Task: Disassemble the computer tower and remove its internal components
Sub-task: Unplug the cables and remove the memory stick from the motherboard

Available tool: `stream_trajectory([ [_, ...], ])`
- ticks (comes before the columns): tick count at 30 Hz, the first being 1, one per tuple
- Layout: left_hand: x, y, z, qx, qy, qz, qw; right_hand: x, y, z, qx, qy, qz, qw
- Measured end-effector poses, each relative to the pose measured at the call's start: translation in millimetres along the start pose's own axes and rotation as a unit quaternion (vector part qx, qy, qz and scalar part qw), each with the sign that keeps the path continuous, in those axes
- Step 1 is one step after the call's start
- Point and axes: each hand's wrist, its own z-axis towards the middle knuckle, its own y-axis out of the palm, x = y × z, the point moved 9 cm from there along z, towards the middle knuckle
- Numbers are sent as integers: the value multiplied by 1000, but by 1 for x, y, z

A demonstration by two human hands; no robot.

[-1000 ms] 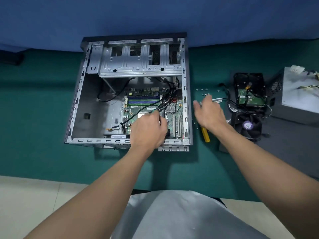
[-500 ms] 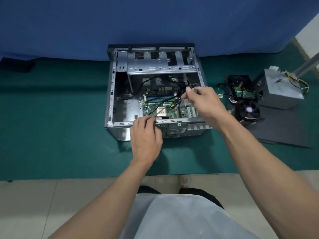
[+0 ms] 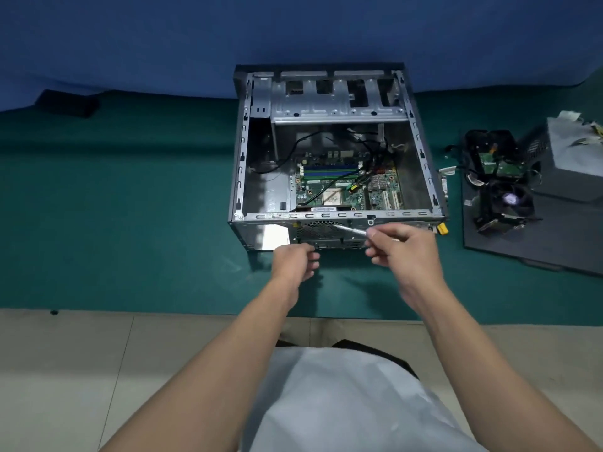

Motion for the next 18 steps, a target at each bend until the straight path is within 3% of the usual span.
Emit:
stream_trajectory([
  [5,-9,14,12,-24,-40,-99,994,59,37,2,-53,106,61,991],
  [10,-15,24,18,-48,-63,-161,984,89,76,-5,-161,141,37,976],
  [14,-22,21,25,-17,-53,-157,986,102,93,-7,-206,159,9,966],
  [18,-30,18,32,-20,-54,-144,988,111,97,0,-196,165,7,967],
])
